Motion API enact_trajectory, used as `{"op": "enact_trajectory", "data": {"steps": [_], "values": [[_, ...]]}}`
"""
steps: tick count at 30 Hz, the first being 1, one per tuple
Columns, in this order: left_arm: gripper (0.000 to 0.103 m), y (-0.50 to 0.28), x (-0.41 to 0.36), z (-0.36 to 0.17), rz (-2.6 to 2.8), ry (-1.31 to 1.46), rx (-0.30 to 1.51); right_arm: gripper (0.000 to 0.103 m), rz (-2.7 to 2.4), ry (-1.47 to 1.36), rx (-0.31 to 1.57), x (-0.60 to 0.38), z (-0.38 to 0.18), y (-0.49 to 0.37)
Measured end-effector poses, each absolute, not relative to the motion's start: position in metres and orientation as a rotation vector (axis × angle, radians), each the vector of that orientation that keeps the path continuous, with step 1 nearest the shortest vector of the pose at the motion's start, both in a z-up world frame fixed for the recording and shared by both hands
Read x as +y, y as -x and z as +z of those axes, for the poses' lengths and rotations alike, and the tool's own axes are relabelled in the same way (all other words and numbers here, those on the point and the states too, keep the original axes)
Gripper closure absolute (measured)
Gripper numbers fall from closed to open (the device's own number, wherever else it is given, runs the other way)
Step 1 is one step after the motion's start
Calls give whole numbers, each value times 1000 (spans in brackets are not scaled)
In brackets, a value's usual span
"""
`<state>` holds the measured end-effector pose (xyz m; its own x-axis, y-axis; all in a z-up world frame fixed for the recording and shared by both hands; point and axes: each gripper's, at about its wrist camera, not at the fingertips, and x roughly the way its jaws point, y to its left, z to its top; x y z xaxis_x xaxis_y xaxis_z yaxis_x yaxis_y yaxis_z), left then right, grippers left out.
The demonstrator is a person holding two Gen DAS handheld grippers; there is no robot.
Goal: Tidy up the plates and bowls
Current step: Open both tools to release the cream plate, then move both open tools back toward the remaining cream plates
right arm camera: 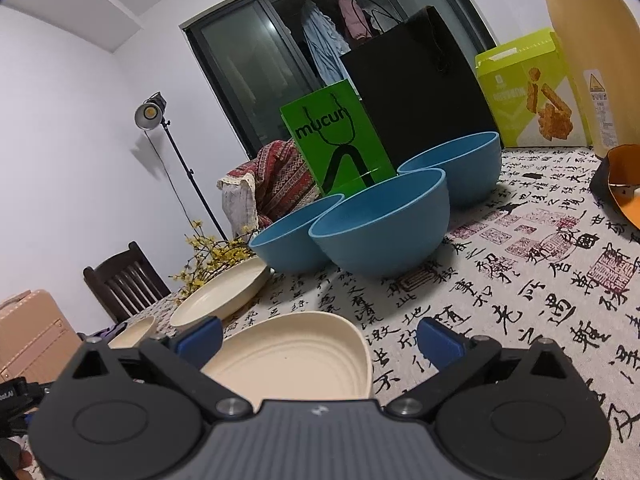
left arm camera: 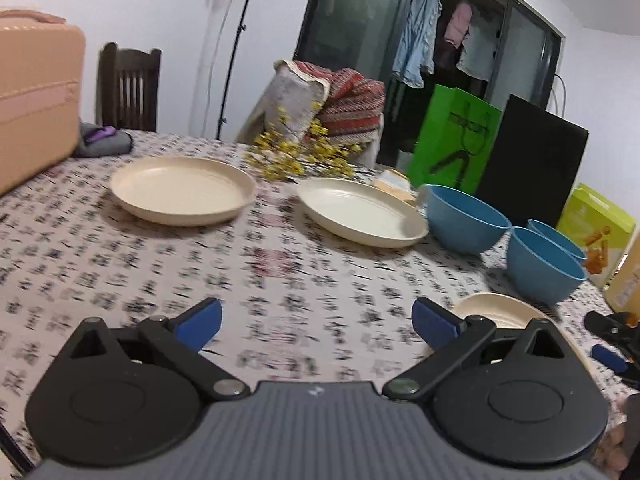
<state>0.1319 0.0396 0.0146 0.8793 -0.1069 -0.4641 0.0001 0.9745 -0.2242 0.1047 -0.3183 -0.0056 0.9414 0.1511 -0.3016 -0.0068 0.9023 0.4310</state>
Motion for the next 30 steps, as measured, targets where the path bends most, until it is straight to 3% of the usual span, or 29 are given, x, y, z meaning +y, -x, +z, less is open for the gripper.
{"op": "enact_trajectory", "data": {"steps": [30], "values": [[0, -127, 59, -4, -25, 251, 471, 0, 29, -388, 290, -309, -6, -92]]}}
